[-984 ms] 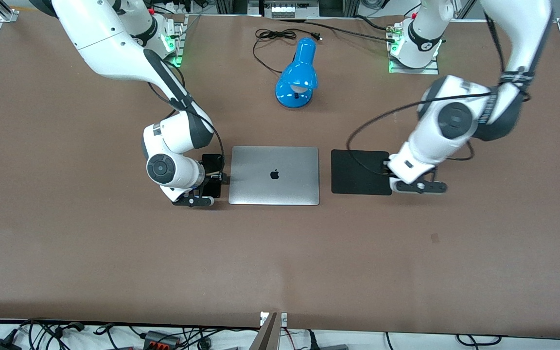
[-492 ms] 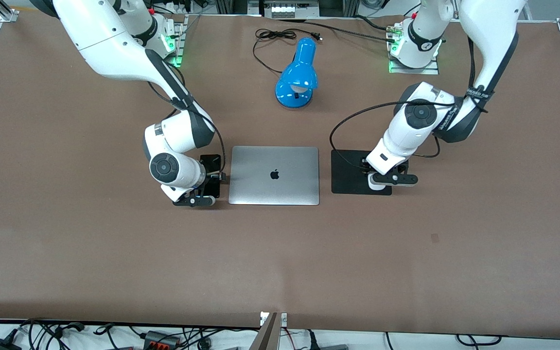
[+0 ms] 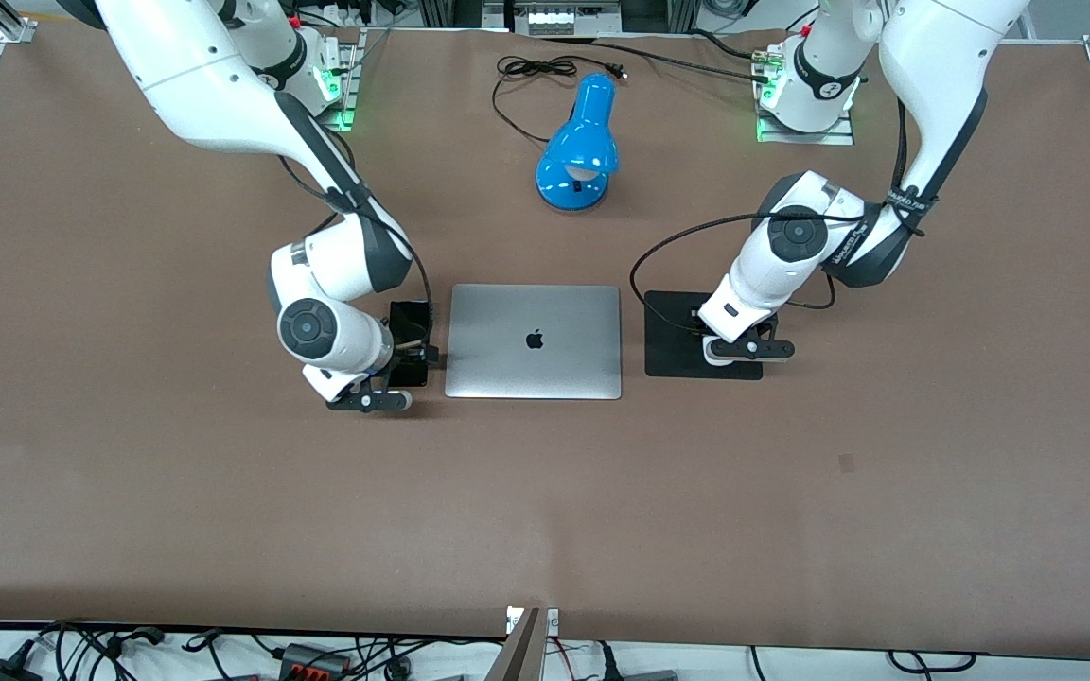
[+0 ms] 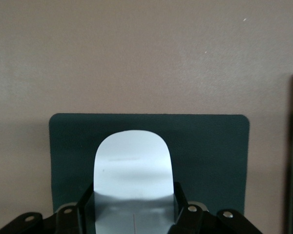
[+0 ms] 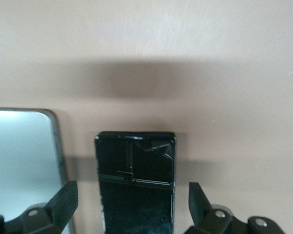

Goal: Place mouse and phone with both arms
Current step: 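Lower the phone beside the laptop while the left gripper lowers the mouse, then release the phone, withdraw the right gripper while the left gripper lowers the mouse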

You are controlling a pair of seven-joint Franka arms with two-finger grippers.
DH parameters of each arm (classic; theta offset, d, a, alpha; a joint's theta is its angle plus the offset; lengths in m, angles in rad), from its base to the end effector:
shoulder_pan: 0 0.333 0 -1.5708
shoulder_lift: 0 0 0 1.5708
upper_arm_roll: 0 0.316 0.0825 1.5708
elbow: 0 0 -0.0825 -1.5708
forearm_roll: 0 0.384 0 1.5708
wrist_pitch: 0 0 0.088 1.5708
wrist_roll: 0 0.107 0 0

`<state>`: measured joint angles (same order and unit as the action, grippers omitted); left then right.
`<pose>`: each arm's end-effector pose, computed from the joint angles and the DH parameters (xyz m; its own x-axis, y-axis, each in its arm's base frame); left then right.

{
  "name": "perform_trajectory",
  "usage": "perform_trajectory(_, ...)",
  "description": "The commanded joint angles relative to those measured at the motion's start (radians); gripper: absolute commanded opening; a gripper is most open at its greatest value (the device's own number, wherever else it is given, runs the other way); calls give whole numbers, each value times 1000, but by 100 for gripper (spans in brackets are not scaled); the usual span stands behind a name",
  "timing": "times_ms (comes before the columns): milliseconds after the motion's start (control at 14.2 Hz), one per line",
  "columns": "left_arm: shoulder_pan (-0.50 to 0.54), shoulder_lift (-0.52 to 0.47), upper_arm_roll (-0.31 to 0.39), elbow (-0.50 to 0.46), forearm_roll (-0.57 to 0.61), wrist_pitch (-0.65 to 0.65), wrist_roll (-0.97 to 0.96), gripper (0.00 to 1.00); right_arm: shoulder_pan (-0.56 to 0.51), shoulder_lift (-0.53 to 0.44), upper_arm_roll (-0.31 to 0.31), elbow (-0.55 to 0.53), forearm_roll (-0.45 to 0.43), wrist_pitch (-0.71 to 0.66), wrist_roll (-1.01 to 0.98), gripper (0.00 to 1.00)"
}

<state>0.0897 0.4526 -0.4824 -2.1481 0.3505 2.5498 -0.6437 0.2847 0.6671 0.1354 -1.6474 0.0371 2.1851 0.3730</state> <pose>0.5241 -0.2232 0.2121 0.9998 0.0035 0.0178 0.0032 -0.9998 0.0188 0.6177 0.2669 0.2170 0.9874 0.0048 -0.1579 -0.0043 -0.9984 -0.0572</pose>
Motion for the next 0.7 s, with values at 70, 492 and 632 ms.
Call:
perform_trajectory(70,-2,38,-4,1,181,17,-150,36,-9,-52,-2,107,-11,-146,-6,100)
perform_trajectory(492,-7,72,-5,5,340,18,-284,36,-81,-141,-3,204,-45,-287,-104,100)
perform_trajectory(632,-8,74,-5,7,341,18,-284,39,-90,-173,-4,228,-83,-292,-106,100)
